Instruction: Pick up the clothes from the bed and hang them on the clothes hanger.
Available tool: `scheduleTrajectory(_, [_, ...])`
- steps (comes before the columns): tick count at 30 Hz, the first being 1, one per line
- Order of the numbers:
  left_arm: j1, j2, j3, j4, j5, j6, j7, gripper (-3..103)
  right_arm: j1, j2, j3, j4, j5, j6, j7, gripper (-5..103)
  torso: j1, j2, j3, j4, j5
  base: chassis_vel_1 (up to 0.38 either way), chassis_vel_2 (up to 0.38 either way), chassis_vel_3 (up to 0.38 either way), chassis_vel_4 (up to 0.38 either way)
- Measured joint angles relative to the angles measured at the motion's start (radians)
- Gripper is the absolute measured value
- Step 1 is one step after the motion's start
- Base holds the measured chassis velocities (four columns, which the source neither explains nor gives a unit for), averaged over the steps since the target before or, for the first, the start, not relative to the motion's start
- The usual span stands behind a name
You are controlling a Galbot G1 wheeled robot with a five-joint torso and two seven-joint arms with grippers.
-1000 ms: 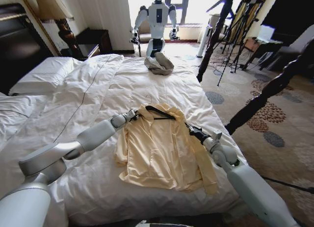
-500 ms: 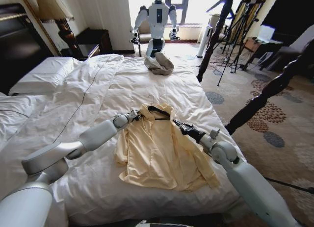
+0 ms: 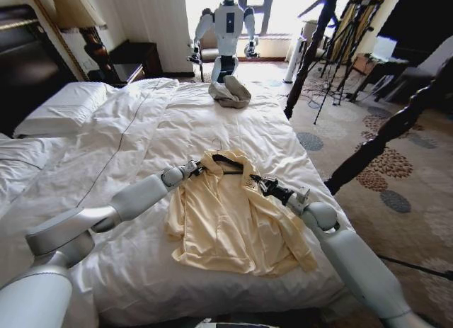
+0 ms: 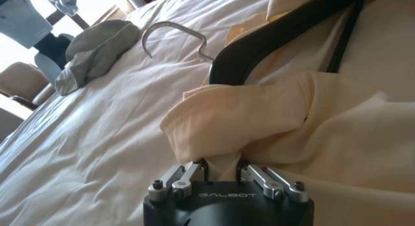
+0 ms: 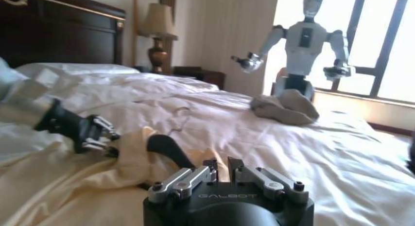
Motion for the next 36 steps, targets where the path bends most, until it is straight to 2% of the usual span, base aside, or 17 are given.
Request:
scheduleTrajectory(2, [0.009, 0.009, 0.0, -0.02, -0.001, 0.005, -0.003, 23, 0.027, -0.008, 0.0, -0.044, 0.01, -0.016, 0.092, 19, 0.0, 0.0, 0.0, 0.0, -0.0001, 0.0, 0.0, 0.0, 0.0])
scheduleTrajectory(4, [0.011, 0.013, 0.001, -0.025, -0.002, 0.006, -0.004, 23, 0.033, -0.008, 0.0, -0.054, 0.011, -0.017, 0.099, 19, 0.0, 0.0, 0.0, 0.0, -0.0001, 0.0, 0.0, 0.0, 0.0])
scheduleTrajectory(5, [0.015, 0.021, 0.003, -0.036, -0.002, 0.007, -0.004, 23, 0.046, -0.011, 0.0, -0.08, 0.014, -0.021, 0.099, 25, 0.0, 0.0, 0.0, 0.0002, 0.0001, 0.0, 0.0, 0.0, 0.0])
scheduleTrajectory(6, [0.019, 0.026, 0.005, -0.047, -0.002, 0.009, -0.005, 23, 0.058, -0.019, 0.0, -0.102, 0.018, -0.028, 0.08, 35, 0.0, 0.0, 0.0, 0.0002, -0.0002, 0.0, 0.0, 0.0, 0.0])
scheduleTrajectory(8, [0.021, 0.029, 0.005, -0.054, -0.003, 0.011, -0.006, 23, 0.063, -0.026, 0.0, -0.111, 0.018, -0.031, 0.07, 35, 0.0, 0.0, 0.0, 0.0001, -0.0004, 0.0, 0.0, 0.0, 0.0])
scheduleTrajectory(13, [0.026, 0.055, 0.014, -0.138, -0.011, 0.036, -0.013, 23, 0.09, -0.1, 0.0, -0.162, 0.016, -0.06, 0.027, 57, 0.0, 0.0, 0.0, 0.0007, 0.0002, 0.0, 0.0, 0.0, 0.0])
scheduleTrajectory(14, [0.026, 0.055, 0.014, -0.138, -0.011, 0.036, -0.013, 23, 0.09, -0.1, 0.0, -0.162, 0.016, -0.06, 0.027, 57, 0.0, 0.0, 0.0, 0.0007, 0.0002, 0.0, 0.0, 0.0, 0.0])
scheduleTrajectory(16, [0.024, 0.046, 0.018, -0.139, -0.031, 0.041, -0.023, 23, 0.085, -0.109, 0.0, -0.145, 0.039, -0.064, -0.017, 68, 0.0, 0.0, 0.0, 0.0007, -0.0002, 0.0, 0.0, 0.0, 0.0])
scheduleTrajectory(17, [0.024, 0.046, 0.018, -0.139, -0.031, 0.041, -0.023, 23, 0.085, -0.109, 0.0, -0.145, 0.039, -0.064, -0.017, 68, 0.0, 0.0, 0.0, 0.0007, -0.0002, 0.0, 0.0, 0.0, 0.0])
scheduleTrajectory(21, [0.019, -0.017, 0.007, -0.061, -0.059, 0.043, -0.053, 23, 0.01, -0.065, 0.0, -0.029, 0.057, -0.055, -0.132, 89, 0.0, 0.0, 0.0, 0.0006, -0.0002, 0.0, 0.0, 0.0, 0.0])
scheduleTrajectory(22, [0.019, -0.017, 0.007, -0.061, -0.059, 0.043, -0.053, 23, 0.01, -0.065, 0.0, -0.029, 0.057, -0.055, -0.132, 89, 0.0, 0.0, 0.0, 0.0006, -0.0002, 0.0, 0.0, 0.0, 0.0])
scheduleTrajectory(23, [0.019, -0.04, -0.004, -0.035, -0.066, 0.045, -0.061, 23, -0.037, -0.033, 0.0, 0.014, 0.051, -0.037, -0.166, 89, 0.0, 0.0, 0.0, 0.0005, -0.0002, 0.0, 0.0, 0.0, 0.0])
scheduleTrajectory(24, [0.022, -0.06, -0.019, -0.014, -0.074, 0.047, -0.067, 23, -0.093, -0.003, 0.0, 0.056, 0.035, -0.023, -0.177, 98, 0.0, 0.0, 0.0, 0.0, -0.0003, 0.0, 0.0, 0.0, 0.0])
scheduleTrajectory(25, [0.022, -0.06, -0.019, -0.014, -0.074, 0.047, -0.067, 23, -0.093, -0.003, 0.0, 0.056, 0.035, -0.023, -0.177, 98, 0.0, 0.0, 0.0, 0.0, -0.0003, 0.0, 0.0, 0.0, 0.0])
scheduleTrajectory(27, [0.029, -0.074, -0.032, -0.006, -0.079, 0.049, -0.072, 23, -0.204, 0.028, 0.002, 0.129, 0.01, -0.014, -0.159, 100, 0.0, 0.0, 0.0, -0.0002, 0.0003, 0.0, 0.0, 0.0, 0.0])
scheduleTrajectory(32, [0.038, -0.061, -0.034, -0.023, -0.08, 0.049, -0.072, 23, -0.333, 0.033, 0.026, 0.195, -0.044, -0.035, -0.116, 100, 0.0, 0.0, 0.0, 0.0, -0.0004, 0.0, 0.0, 0.0, 0.0])
scheduleTrajectory(36, [0.038, -0.051, -0.034, -0.029, -0.081, 0.05, -0.072, 23, -0.368, 0.031, 0.034, 0.207, -0.072, -0.07, -0.082, 100, 0.0, 0.0, 0.0, 0.0001, -0.0001, 0.0, 0.0, 0.0, 0.0])
